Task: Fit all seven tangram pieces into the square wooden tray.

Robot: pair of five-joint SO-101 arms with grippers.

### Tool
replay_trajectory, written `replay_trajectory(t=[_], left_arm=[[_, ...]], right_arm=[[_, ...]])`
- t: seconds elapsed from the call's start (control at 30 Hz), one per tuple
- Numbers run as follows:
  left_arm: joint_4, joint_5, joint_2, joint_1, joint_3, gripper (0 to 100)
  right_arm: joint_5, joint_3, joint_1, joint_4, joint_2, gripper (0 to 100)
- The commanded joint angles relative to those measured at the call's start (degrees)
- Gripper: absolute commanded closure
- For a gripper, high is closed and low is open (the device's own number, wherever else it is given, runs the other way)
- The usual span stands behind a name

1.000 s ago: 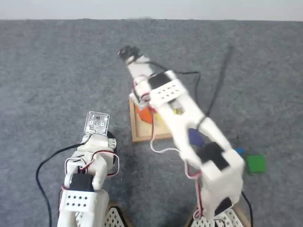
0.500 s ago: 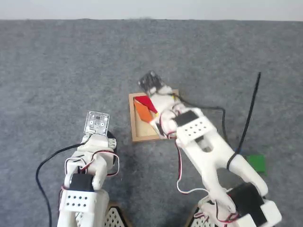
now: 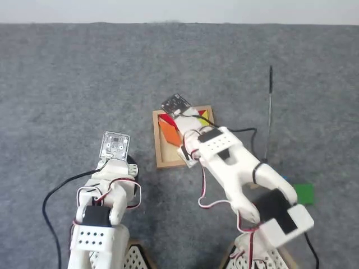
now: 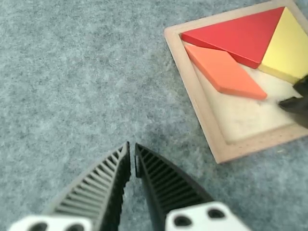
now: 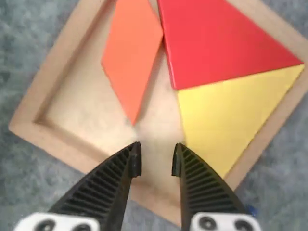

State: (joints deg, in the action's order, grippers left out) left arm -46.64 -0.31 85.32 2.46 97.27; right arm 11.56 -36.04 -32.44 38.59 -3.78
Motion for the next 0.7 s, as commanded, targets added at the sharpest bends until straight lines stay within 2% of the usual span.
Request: replay_trajectory(t=[0.0, 0.23, 0.5, 0.67], left_arm=[[-0.09, 0.35, 0.7, 0.26, -0.48, 98], [-0.09, 0.35, 0.7, 0.26, -0.48, 98], [-0.09, 0.35, 0.7, 0.26, -0.48, 98], [-0.09, 0.35, 0.7, 0.26, -0.48, 98]], right_arm=[[0.35, 6.59, -2.33, -0.75, -3.3, 88.6], [0.26, 11.6, -4.97, -0.75, -7.25, 88.7], [0.26, 11.69, -4.7, -0.66, -6.99, 88.3], [0.18, 11.25, -4.79, 4.7, 1.27, 88.3]])
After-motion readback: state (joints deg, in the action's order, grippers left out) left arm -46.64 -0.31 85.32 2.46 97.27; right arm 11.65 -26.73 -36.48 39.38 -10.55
